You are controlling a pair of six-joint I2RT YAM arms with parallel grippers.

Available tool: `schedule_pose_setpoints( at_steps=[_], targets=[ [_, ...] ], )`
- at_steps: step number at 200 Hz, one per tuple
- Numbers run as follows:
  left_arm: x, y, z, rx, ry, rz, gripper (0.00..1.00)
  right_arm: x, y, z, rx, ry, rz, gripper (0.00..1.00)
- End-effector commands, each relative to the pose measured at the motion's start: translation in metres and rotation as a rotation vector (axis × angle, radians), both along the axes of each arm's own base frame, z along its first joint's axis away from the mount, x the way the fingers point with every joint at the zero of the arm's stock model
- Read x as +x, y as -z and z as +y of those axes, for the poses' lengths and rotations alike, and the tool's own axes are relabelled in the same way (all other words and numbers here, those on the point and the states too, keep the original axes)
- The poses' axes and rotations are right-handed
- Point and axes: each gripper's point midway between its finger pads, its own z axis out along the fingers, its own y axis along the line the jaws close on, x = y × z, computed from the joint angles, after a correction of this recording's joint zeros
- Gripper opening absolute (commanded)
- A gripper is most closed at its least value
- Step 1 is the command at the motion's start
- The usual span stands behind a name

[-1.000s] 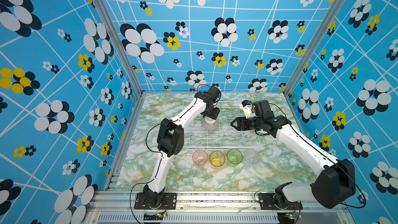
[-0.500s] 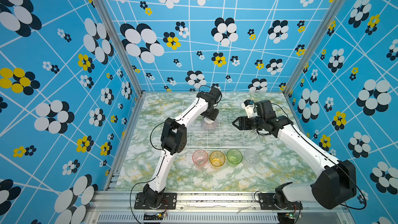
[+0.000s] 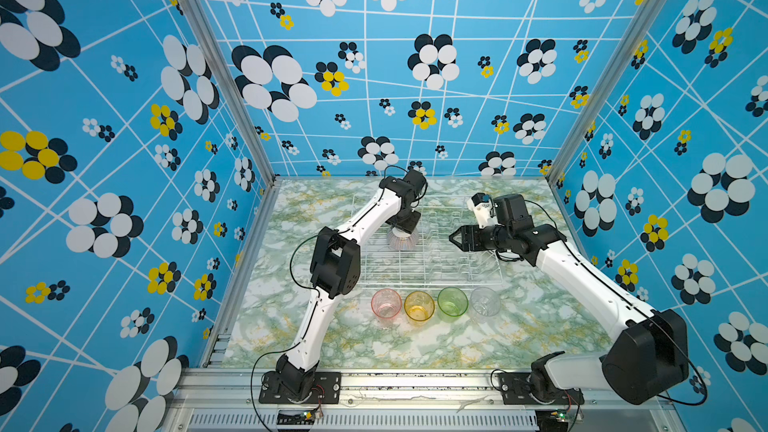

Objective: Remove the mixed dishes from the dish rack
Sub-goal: 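Grasp the purple-striped bowl rim with the left gripper and lift it, then hold the bowl up with the left gripper while the right gripper grasps it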

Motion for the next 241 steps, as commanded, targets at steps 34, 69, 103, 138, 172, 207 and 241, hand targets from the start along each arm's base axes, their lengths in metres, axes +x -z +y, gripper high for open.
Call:
schedule_pose_setpoints(
  at_steps=[34,69,103,138,172,207,241],
  targets=[
    [-0.015,-0.007,0.024,-0.037,-0.028,0.046,0.29,0.003,0.004,0.015,0.1,-0.022,0.025,0.71],
    [-0.018,-0.026,0.026,-0.116,-0.037,0.03,0.29,0.005,0.004,0.031,0.19,-0.056,0.049,0.71],
    [-0.02,-0.037,0.024,-0.196,-0.038,0.038,0.29,0.006,0.006,0.047,0.269,-0.095,0.075,0.7],
    [-0.022,-0.043,0.023,-0.271,-0.043,0.045,0.28,0.004,0.017,0.066,0.315,-0.133,0.127,0.69],
    [-0.023,-0.049,0.024,-0.356,-0.053,0.055,0.27,0.003,0.027,0.083,0.321,-0.169,0.165,0.69],
    [-0.022,-0.053,0.029,-0.418,-0.072,0.054,0.27,0.003,0.036,0.09,0.318,-0.179,0.198,0.68],
    [-0.021,-0.057,0.029,-0.507,-0.081,0.061,0.27,0.001,0.041,0.098,0.348,-0.195,0.235,0.59]
  ],
)
